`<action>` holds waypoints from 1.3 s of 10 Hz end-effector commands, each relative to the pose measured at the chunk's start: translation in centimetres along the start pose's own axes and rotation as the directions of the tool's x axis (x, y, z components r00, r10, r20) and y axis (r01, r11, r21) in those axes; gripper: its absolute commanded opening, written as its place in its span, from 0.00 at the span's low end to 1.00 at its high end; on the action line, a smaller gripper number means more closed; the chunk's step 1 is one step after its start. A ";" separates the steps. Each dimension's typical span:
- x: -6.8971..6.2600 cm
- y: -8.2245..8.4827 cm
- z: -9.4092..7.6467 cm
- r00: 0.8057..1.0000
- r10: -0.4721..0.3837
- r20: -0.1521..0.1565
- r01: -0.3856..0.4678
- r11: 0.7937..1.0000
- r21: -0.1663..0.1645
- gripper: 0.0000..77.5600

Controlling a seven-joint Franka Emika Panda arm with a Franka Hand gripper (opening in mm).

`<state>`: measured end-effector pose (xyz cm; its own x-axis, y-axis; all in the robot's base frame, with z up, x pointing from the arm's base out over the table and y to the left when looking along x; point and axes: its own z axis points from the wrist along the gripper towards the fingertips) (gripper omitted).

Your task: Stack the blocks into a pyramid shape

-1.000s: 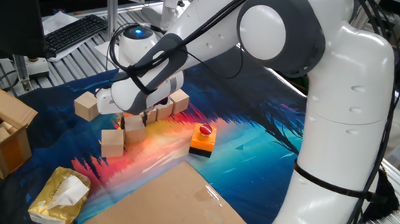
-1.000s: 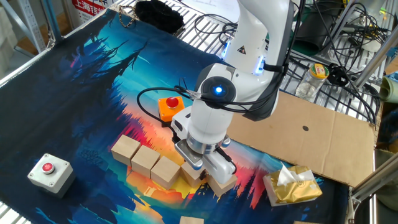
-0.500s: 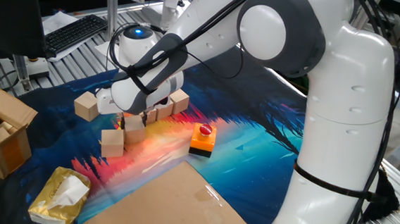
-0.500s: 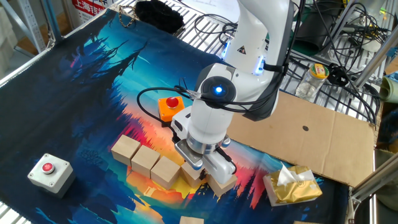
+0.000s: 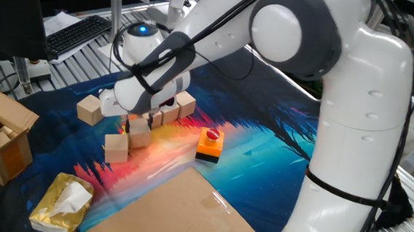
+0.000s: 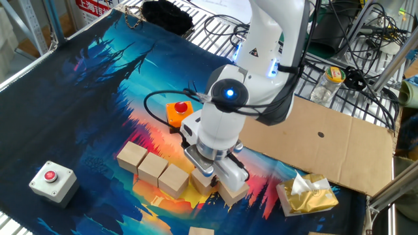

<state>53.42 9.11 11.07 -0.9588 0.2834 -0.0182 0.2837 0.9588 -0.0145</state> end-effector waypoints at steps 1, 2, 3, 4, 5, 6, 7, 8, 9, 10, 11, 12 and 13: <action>0.5 -0.2 -7.5 0.999 0.006 -0.044 -0.006 1.000 -0.007 0.02; 0.5 -0.3 -8.6 0.999 0.004 -0.049 -0.004 1.000 -0.006 0.02; 0.4 -0.6 -9.8 0.998 0.002 -0.057 -0.002 1.000 -0.007 0.02; 0.3 -0.7 -10.5 0.998 -0.003 -0.061 0.002 1.000 -0.012 0.02; -0.3 -0.8 -11.8 0.998 -0.025 -0.061 0.024 1.000 -0.015 0.02; -0.9 -1.0 -12.3 0.997 -0.048 -0.059 0.048 0.999 -0.012 0.02; -1.7 -1.4 -12.6 0.995 -0.077 -0.059 0.076 0.997 -0.015 0.02; -3.0 -2.2 -12.8 0.992 -0.116 -0.057 0.115 0.993 -0.016 0.02; -4.1 -2.9 -12.9 0.988 -0.143 -0.058 0.143 0.990 -0.019 0.02; -5.2 -3.7 -12.8 0.984 -0.170 -0.057 0.169 0.985 -0.021 0.02; -6.4 -4.4 -12.5 0.980 -0.190 -0.051 0.189 0.982 -0.022 0.02; -6.8 -4.7 -12.3 0.979 -0.197 -0.050 0.196 0.980 -0.022 0.02; -7.9 -5.2 -12.0 0.977 -0.208 -0.051 0.207 0.978 -0.021 0.02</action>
<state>57.96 3.45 23.18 -0.9924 0.1174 0.0377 0.1175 0.9931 0.0010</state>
